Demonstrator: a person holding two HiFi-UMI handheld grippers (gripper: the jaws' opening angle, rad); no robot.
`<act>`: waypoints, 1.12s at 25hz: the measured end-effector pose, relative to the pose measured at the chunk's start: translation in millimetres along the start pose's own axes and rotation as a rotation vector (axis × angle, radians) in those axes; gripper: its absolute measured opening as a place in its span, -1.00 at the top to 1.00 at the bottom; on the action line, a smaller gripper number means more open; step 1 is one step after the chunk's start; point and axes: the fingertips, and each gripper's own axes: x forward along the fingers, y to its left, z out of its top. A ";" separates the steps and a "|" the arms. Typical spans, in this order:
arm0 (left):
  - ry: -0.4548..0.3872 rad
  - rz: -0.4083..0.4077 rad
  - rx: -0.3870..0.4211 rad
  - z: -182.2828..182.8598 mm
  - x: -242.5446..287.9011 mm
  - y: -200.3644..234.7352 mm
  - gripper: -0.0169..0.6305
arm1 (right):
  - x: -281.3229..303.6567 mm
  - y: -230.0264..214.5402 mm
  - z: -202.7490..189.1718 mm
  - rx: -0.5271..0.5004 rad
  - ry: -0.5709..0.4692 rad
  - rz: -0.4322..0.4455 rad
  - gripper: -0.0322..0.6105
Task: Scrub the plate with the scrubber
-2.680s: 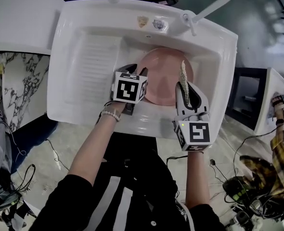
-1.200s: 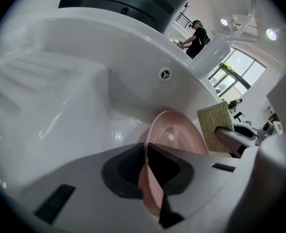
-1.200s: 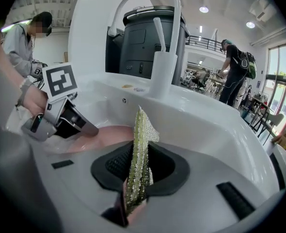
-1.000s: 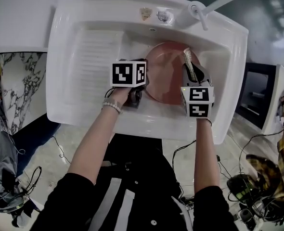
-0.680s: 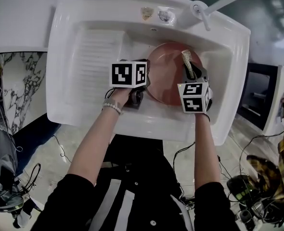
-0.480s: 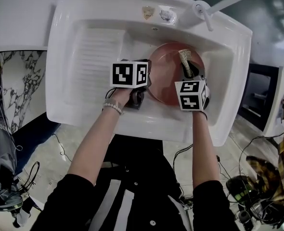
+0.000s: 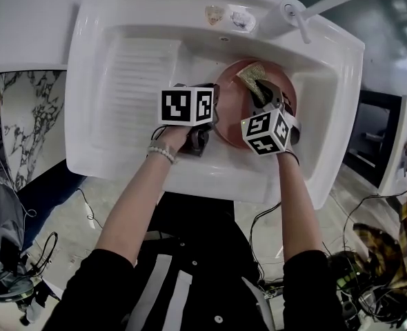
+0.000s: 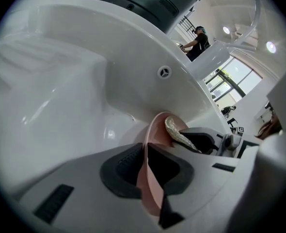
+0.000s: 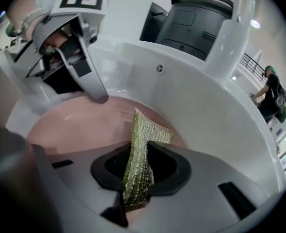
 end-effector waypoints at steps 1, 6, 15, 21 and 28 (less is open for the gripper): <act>-0.001 -0.009 -0.015 -0.1 0.4 0.0 0.88 | 1.2 3.9 1.0 -0.054 -0.006 0.011 0.66; -0.009 -0.059 -0.053 3.8 -1.4 -8.1 0.75 | -2.0 17.9 11.2 -0.274 -0.047 0.061 0.66; 0.024 -0.060 -0.071 -7.4 6.7 -8.0 0.68 | -1.4 38.0 6.0 -0.342 -0.073 0.133 0.66; 0.041 -0.067 -0.078 -12.2 8.7 -4.9 0.67 | -1.3 42.1 4.2 -0.370 -0.082 0.133 0.66; 0.030 -0.131 -0.084 -9.5 9.1 -12.2 0.51 | -3.8 23.8 -7.6 -0.325 -0.020 0.063 0.66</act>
